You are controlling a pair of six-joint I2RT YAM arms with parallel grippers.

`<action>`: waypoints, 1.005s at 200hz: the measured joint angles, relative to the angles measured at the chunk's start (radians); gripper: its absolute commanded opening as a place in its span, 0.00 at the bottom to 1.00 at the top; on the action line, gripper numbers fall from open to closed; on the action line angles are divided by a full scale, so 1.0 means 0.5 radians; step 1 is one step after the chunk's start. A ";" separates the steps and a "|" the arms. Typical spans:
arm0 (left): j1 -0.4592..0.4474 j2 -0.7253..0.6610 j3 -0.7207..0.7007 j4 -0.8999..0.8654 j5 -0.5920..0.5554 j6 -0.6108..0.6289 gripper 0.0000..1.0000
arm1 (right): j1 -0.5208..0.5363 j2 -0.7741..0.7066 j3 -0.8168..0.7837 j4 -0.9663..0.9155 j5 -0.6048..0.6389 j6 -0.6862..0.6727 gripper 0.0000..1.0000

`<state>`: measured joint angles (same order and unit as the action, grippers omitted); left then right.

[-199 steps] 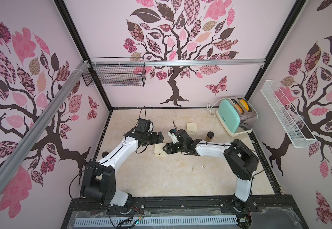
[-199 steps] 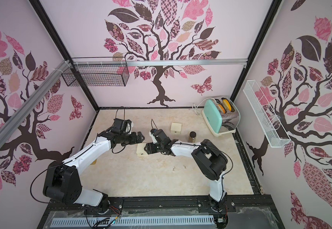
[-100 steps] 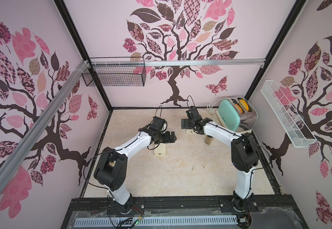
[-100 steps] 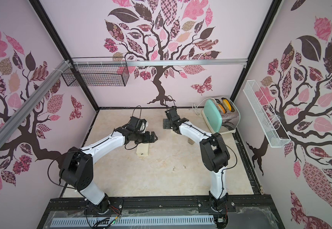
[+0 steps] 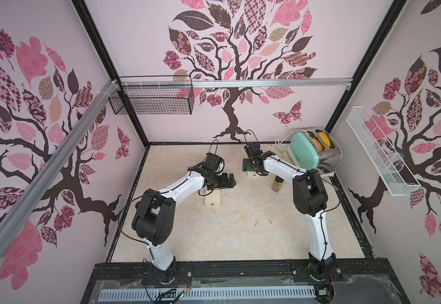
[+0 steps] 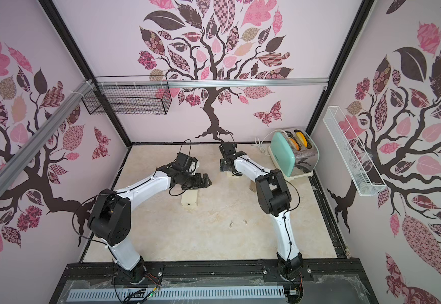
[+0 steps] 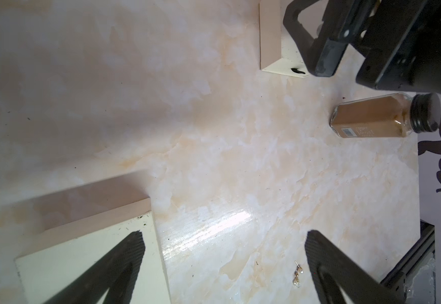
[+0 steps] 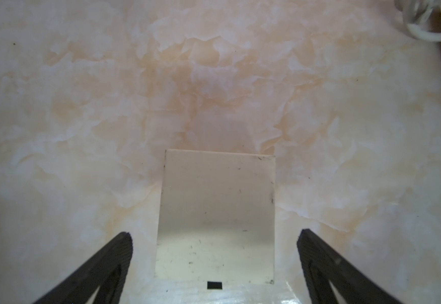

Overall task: Place the earrings into the drawer-style jewelry box
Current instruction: Pick up the jewelry box from the center of the board.

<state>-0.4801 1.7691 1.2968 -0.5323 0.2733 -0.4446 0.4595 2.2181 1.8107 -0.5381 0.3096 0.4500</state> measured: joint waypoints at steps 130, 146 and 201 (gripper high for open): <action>0.000 0.000 -0.036 0.014 0.036 0.000 0.98 | -0.058 0.172 0.068 0.008 -0.179 0.052 0.95; 0.000 0.000 -0.036 0.014 0.041 -0.001 0.98 | -0.058 0.172 0.069 0.018 -0.191 0.053 0.90; 0.000 0.000 -0.036 0.016 0.049 -0.001 0.98 | -0.058 0.170 0.056 0.076 -0.206 0.053 0.76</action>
<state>-0.4801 1.7691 1.2789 -0.5243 0.2977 -0.4450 0.4305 2.3032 1.8385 -0.5003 0.2066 0.4763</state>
